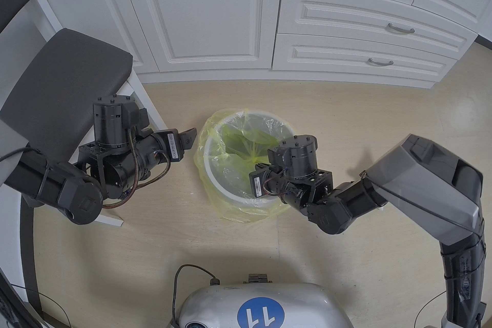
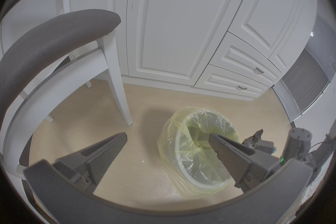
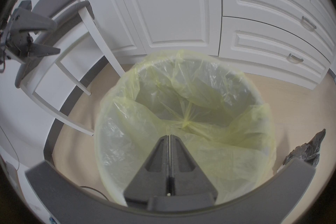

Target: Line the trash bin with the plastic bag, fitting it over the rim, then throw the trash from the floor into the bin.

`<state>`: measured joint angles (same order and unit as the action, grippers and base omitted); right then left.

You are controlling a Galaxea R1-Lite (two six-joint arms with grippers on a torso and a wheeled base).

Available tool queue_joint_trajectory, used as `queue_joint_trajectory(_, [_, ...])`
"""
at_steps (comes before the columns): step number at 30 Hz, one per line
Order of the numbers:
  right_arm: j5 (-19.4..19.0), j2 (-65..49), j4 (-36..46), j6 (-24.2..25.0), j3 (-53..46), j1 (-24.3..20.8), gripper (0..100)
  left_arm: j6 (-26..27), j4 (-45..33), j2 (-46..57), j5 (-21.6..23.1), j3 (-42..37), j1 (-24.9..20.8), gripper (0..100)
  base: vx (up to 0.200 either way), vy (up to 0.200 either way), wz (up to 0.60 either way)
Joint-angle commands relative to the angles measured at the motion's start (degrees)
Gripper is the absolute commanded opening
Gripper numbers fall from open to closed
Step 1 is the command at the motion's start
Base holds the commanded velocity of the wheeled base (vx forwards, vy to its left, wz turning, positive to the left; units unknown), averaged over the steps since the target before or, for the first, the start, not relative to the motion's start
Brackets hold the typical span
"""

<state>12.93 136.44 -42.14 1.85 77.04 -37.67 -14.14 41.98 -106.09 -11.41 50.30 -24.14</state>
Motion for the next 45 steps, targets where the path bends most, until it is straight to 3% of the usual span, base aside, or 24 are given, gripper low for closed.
queue_joint_trajectory(1, [-1.16,-16.29,-0.31,-0.45,-11.65,0.49,0,-0.27,0.91,1.68,0.07,-1.34,0.06,100,0.0,0.0,0.0])
queue_joint_trajectory(4, [-6.52,-22.62,-0.31,-0.8,-15.61,4.8,0,-0.27,2.05,3.35,-0.1,-3.54,0.06,100,0.0,0.0,0.0])
queue_joint_trajectory(9, [-20.32,-25.61,1.19,-4.4,-19.65,17.19,0,-0.19,2.4,9.85,0.07,-9.61,0.06,100,0.0,0.0,0.0])
queue_joint_trajectory(10, [-20.32,-25.61,1.19,-4.4,-19.65,17.19,0,-0.19,2.4,9.85,0.07,-9.61,0.06,100,0.0,0.0,0.0])
queue_joint_trajectory(11, [-25.77,-24.38,1.98,-6.25,-20.18,21.41,0,-0.36,2.49,12.4,0.07,-11.54,0.06,100,0.0,0.0,0.0])
queue_joint_trajectory(14, [-29.11,-22.18,2.59,-6.86,-20.71,23.69,0,-0.8,2.49,16.45,-0.1,-14.61,-0.3,100,0.0,0.0,0.0])
queue_joint_trajectory(19, [-29.19,-15.94,2.06,-9.06,-19.83,22.9,0,-2.21,2.49,24.97,-0.19,-21.12,-4.08,100,0.0,0.0,0.0])
queue_joint_trajectory(25, [-28.23,-7.06,2.33,-8.88,-16.84,19.56,0,-3.17,2.49,28.93,-0.19,-24.81,-5.48,100,0.0,0.0,0.0])
queue_joint_trajectory(27, [-25.15,-2.4,2.5,-8.36,-13.06,18.51,0,-3.96,2.4,29.63,-0.19,-25.16,-6.1,100,0.0,0.0,0.0])
queue_joint_trajectory(29, [-24.62,-1.52,2.5,-8.09,-12.44,18.51,0,-3.88,2.4,29.63,-0.28,-25.16,-6.18,100,0.0,0.0,0.0])
queue_joint_trajectory(31, [-23.74,2.87,2.68,-5.1,-8.67,18.6,0,-3.96,2.49,29.72,-0.54,-25.16,-6.18,100,0.0,0.0,0.0])
queue_joint_trajectory(36, [-23.57,8.49,6.72,-3.52,-2.07,20.35,0,-4.14,2.4,29.37,-0.45,-25.43,-6.18,100,0.0,0.0,0.0])
queue_joint_trajectory(45, [-23.31,12.1,8.39,2.72,3.9,21.06,0,-4.67,2.49,29.28,-0.54,-26.13,-6.18,100,0.0,0.0,0.0])
